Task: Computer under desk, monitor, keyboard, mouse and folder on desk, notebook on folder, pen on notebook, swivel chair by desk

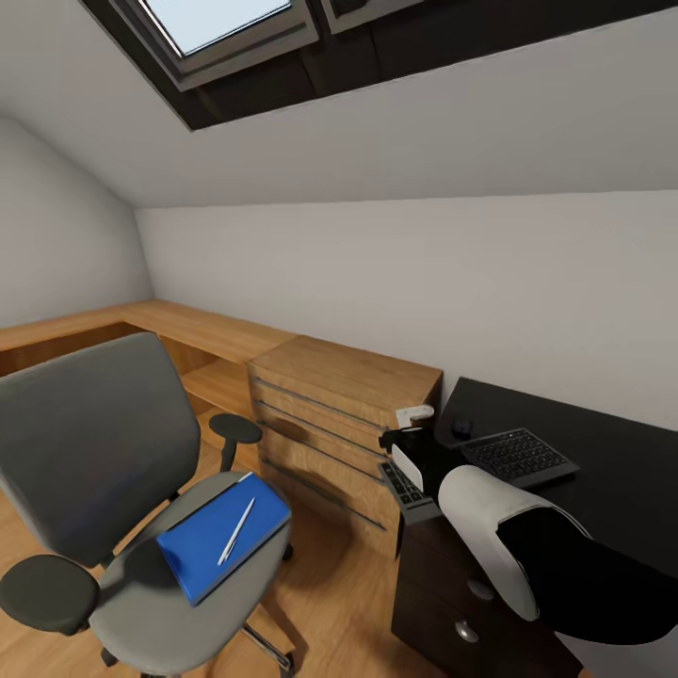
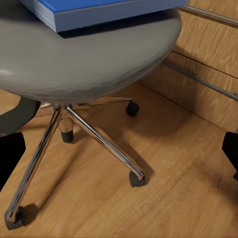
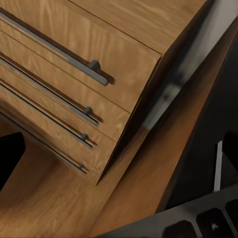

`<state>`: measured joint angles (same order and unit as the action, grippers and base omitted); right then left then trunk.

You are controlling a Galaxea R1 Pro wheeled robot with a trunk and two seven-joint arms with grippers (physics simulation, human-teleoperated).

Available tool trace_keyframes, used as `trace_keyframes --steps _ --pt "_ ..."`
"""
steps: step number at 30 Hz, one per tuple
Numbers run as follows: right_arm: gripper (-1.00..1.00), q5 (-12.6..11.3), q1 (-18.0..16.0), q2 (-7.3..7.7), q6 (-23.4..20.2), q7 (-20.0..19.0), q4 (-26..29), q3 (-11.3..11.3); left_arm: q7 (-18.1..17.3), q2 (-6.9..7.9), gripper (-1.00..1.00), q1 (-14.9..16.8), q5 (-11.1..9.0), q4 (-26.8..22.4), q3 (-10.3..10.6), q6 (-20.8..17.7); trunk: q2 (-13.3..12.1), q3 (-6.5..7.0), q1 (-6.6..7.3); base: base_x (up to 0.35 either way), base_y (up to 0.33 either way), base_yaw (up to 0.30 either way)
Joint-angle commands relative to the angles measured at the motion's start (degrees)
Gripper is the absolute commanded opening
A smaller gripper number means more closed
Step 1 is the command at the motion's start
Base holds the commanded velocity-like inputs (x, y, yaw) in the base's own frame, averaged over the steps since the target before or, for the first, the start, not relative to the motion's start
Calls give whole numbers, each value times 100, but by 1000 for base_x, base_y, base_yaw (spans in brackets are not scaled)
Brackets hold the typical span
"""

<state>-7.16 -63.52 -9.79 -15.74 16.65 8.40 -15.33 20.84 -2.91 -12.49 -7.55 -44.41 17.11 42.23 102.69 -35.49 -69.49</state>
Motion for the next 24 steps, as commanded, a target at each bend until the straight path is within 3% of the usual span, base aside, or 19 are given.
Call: trace_keyframes --steps 1,10,24 --pt "100 -59 -2 2 -33 31 11 -50 17 7 100 1 -47 -6 22 13 44 -23 -22 0 0 0" --pt "100 -57 -2 3 -47 31 7 -53 19 25 100 1 -53 -6 4 0 405 -185 -220 0 0 0" --pt "100 -61 -2 0 -368 215 20 -58 42 20 100 1 -53 -6 -22 13 405 -185 -220 0 0 0"
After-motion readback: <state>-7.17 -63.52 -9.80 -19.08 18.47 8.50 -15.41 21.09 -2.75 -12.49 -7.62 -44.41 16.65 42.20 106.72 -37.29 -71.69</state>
